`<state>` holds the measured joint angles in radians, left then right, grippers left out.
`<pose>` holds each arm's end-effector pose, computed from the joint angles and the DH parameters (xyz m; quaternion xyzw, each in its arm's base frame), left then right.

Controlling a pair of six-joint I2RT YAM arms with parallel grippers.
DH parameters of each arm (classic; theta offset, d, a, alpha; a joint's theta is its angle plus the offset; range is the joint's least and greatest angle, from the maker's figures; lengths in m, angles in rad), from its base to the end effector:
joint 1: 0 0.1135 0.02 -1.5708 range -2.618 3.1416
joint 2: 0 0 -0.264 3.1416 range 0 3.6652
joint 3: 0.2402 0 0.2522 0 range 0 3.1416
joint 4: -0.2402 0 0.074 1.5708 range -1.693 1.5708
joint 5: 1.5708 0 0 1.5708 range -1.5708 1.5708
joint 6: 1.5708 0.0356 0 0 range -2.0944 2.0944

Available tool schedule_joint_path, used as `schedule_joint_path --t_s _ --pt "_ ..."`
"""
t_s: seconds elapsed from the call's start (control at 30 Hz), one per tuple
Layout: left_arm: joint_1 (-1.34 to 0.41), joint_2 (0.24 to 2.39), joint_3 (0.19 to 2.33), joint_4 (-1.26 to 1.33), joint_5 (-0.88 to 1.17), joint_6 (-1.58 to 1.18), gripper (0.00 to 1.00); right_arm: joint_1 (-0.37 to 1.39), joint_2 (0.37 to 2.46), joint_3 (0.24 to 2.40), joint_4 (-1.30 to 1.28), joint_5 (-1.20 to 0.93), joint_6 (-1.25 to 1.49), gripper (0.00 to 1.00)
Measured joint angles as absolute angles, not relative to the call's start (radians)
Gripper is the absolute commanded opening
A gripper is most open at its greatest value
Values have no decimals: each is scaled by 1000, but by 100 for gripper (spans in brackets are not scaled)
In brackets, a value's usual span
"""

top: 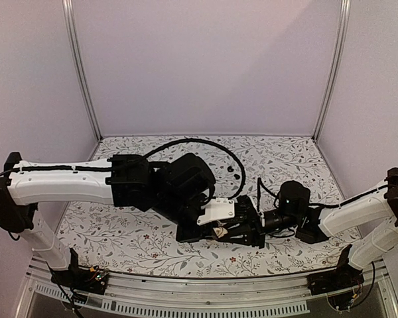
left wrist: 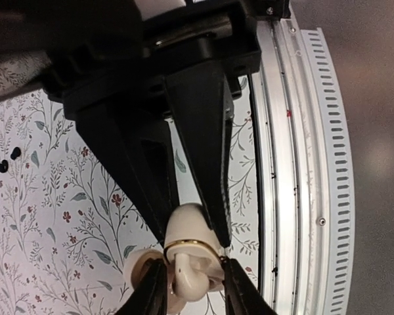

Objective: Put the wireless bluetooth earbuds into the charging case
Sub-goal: Insert the right earbud into the right side groove of the charging case.

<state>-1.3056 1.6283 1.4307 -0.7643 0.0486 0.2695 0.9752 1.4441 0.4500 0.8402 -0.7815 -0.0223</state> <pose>0.0900 -0.3380 0.2979 0.6810 0.6678 -0.1685 0.2489 0.1299 0.2364 0.1875 -0.5535 0.4981 0.5329 0.4020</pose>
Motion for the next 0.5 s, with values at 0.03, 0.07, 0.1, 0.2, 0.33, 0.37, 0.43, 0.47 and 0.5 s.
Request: schedule_joint_path --t_s 0.03,0.07,0.1,0.2,0.33,0.37,0.43,0.47,0.5 --pt "-1308 1628 1432 -767 46 270 32 975 1445 449 847 -782 -19 0" --pt "-1309 1628 1434 -768 42 272 33 975 1447 446 857 -782 -17 0" --pt "-1310 1628 1435 -768 35 274 34 975 1448 443 865 -782 -13 0" --pt "-1316 1628 1437 -771 14 279 38 975 1457 437 894 -783 11 0" --pt "-1323 1626 1438 -770 -13 284 40 975 1465 429 925 -782 36 0" --pt "-1324 1625 1438 -769 -19 285 40 975 1466 429 929 -781 39 0" --pt "-1327 1613 1438 -770 -35 286 41 975 1467 428 941 -780 46 0" --pt "-1328 1602 1438 -769 -41 288 42 975 1467 427 948 -780 49 0" --pt "-1329 1591 1438 -768 -44 289 42 975 1467 426 953 -780 50 0"
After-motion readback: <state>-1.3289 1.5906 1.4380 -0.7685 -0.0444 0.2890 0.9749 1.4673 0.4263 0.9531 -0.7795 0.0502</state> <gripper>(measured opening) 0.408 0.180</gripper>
